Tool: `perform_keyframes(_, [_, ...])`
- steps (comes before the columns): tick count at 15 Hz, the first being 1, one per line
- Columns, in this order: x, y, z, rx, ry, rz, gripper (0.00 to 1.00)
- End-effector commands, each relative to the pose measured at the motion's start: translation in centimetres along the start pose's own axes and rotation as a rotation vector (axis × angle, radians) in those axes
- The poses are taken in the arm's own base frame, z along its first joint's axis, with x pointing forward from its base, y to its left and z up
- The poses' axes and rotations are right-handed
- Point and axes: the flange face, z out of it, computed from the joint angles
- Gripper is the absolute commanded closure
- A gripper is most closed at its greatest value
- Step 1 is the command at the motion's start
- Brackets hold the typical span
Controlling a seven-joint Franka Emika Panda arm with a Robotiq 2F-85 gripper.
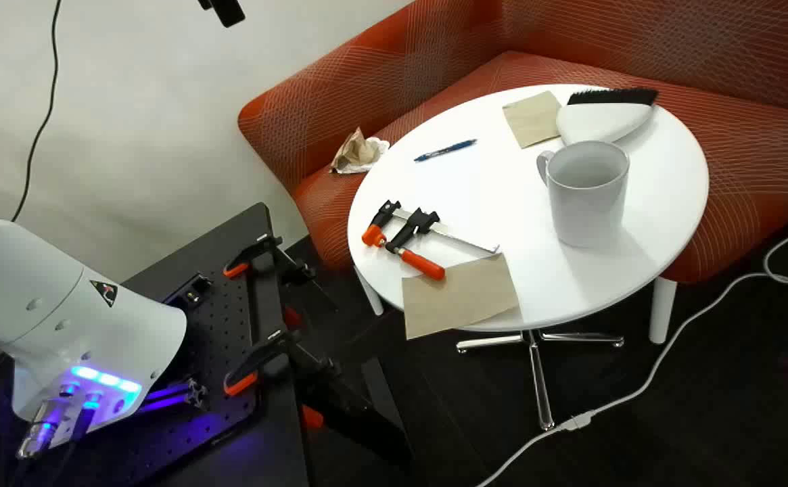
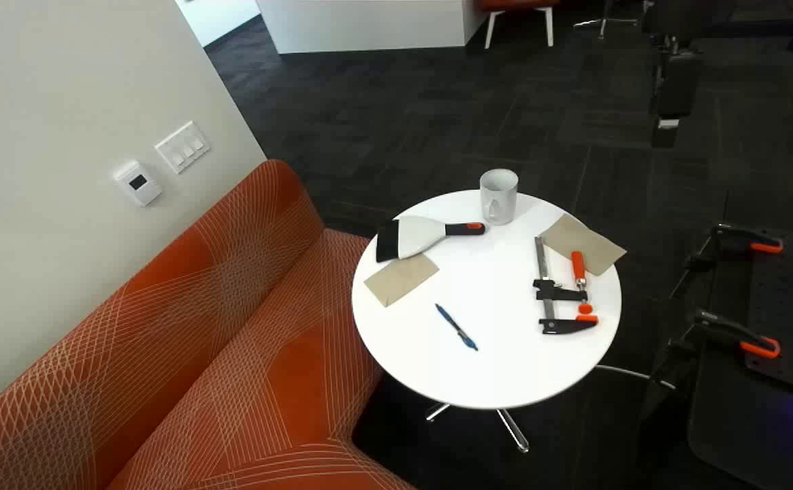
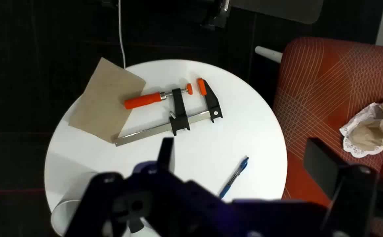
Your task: Put the cup on the other side of the small broom
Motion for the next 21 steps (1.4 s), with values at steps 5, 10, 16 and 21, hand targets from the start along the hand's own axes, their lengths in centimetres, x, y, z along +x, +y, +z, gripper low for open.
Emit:
perform_keyframes(5, [0.0,0.0,0.0,0.0,-0.001,0.0,0.0])
perform_keyframes(10, [1.9,0.3,0.1,-0.028,0.018,-0.064,0.0])
perform_keyframes(16, [6.4,2.0,0.0,-0.076,0.061,-0.095,0.0])
perform_keyframes(21, [11.7,4.7,-0.9,-0.096,0.117,0.0,0.0])
